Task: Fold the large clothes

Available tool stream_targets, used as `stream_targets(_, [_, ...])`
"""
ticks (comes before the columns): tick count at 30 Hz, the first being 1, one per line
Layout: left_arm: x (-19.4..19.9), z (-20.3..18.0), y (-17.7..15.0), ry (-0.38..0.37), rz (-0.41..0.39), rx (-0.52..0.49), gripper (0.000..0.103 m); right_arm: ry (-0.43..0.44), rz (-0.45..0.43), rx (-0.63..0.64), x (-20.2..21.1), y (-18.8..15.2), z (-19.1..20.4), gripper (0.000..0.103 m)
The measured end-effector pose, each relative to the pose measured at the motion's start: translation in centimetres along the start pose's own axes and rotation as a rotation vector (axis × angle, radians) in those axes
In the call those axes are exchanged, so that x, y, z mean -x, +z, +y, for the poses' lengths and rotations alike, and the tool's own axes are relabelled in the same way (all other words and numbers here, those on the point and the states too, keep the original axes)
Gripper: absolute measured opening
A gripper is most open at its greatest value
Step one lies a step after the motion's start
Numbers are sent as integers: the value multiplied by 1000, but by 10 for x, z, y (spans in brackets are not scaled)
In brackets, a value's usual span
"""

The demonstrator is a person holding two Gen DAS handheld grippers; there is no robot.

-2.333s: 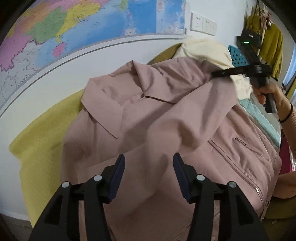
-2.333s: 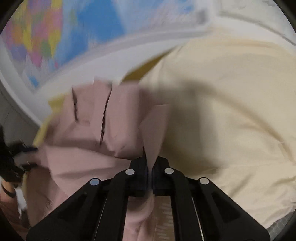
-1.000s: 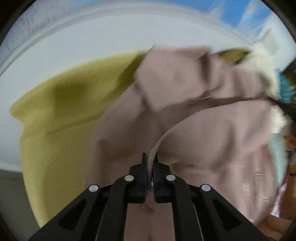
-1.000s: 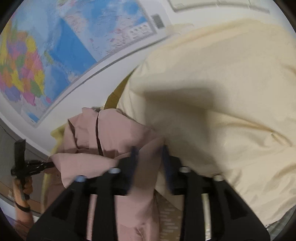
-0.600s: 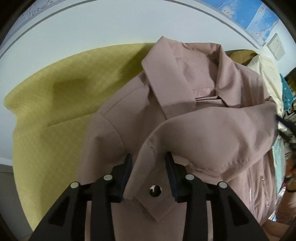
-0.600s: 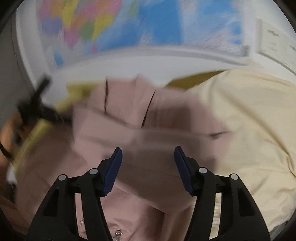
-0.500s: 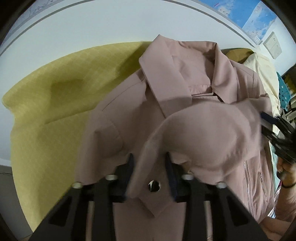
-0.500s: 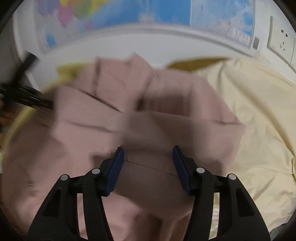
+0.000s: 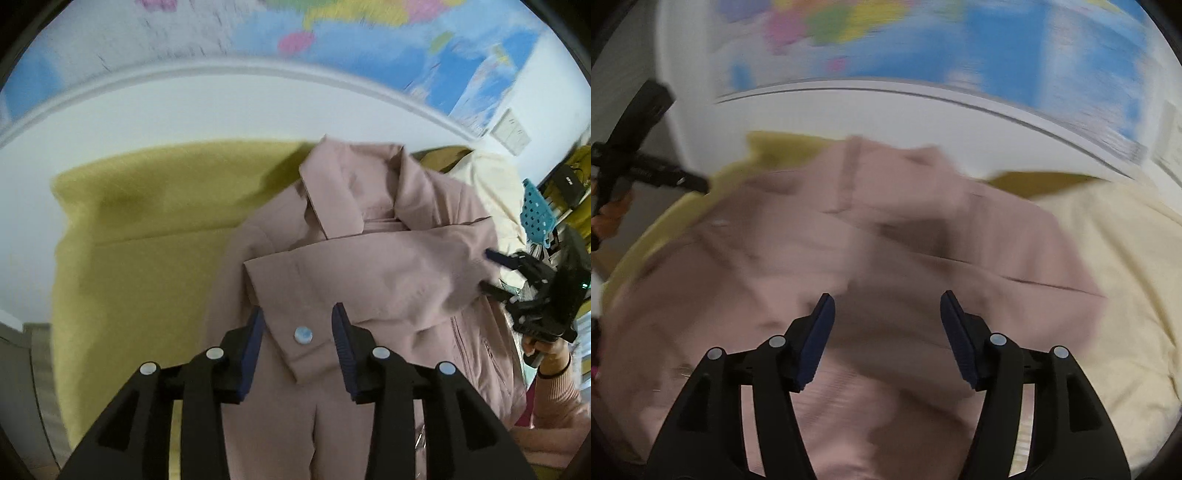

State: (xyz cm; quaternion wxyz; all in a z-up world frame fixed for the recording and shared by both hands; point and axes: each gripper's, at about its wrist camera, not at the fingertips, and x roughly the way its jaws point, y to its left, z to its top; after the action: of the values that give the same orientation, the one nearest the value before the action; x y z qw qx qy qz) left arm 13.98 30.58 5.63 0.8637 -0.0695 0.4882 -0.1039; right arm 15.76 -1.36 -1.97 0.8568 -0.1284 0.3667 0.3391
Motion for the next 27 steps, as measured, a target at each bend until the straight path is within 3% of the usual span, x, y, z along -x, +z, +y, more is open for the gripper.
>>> stream_targets(4, [35, 5, -36, 54, -71, -5, 45, 51, 84, 20, -43, 7, 27, 58])
stream_targets(8, [49, 15, -84, 113, -53, -15, 46, 39, 180, -11, -78, 1, 24, 57])
stream_targets(14, [50, 44, -161, 97, 15, 86, 46, 78, 160, -71, -58, -5, 7, 61])
stream_targets(18, [54, 55, -199, 60, 10, 159, 46, 79, 145, -87, -41, -8, 3, 69])
stream_targets(20, [56, 54, -215, 51, 17, 151, 50, 99, 145, -106, -38, -11, 4, 72])
stream_targets(22, [57, 50, -229, 27, 26, 133, 63, 107, 143, -116, -32, -13, 4, 72])
stream_targets(24, [60, 43, -238, 1, 16, 101, 68, 115, 141, -132, -29, -14, 3, 73])
stream_targets(27, [57, 30, -244, 19, 7, 66, 68, 137, 131, -163, -28, -19, -1, 73])
